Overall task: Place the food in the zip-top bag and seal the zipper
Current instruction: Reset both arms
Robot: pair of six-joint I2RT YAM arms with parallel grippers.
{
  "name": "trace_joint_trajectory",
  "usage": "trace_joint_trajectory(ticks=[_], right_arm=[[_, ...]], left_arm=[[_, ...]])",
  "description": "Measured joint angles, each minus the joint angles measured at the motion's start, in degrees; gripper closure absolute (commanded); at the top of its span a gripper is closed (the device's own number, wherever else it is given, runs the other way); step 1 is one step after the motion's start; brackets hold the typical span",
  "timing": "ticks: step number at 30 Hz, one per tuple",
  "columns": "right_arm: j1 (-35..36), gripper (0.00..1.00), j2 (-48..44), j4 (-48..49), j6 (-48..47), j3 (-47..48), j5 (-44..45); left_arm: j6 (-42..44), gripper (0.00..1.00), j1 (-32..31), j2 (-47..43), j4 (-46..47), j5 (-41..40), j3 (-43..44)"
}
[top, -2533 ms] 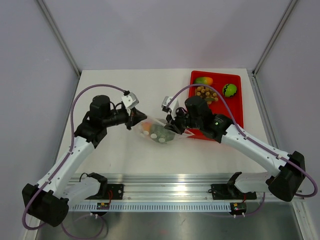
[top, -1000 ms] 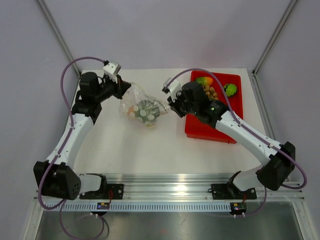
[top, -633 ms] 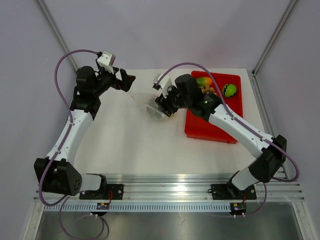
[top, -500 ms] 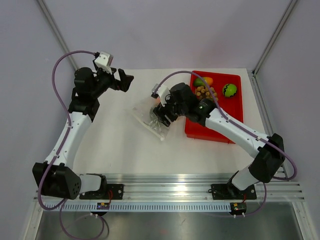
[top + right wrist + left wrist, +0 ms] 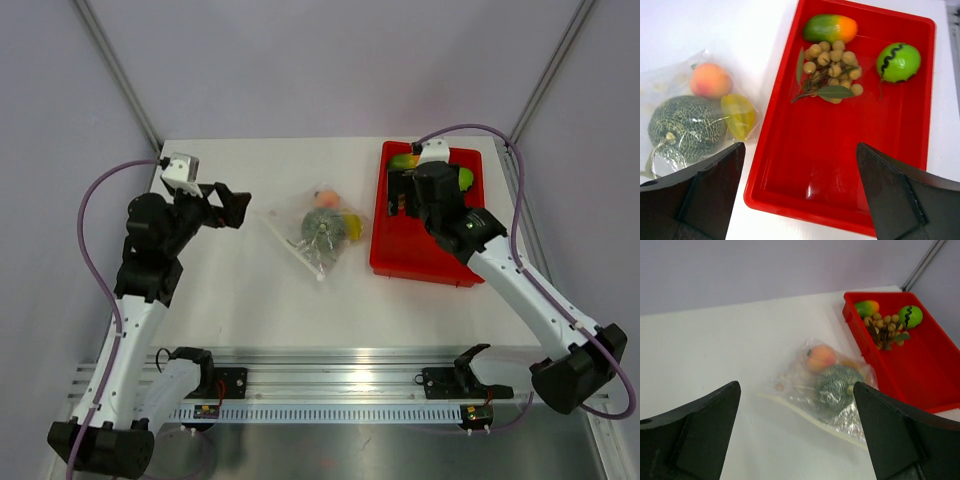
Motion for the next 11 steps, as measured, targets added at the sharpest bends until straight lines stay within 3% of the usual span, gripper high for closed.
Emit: trace_joint_trajectory(ticks=[7,11], right_arm=[[0.6,0.00,-4.0,-5.8,10.1,-3.1,8.0],[0.6,0.00,-5.6,-7.5,13.2,-8.7,8.8]], left_arm=[[-3.3,0.01,0.0,-7.2,-5.2,-3.8,-9.3],[-5.0,0.01,0.0,-7.9,-5.6,-4.6,-10.2]])
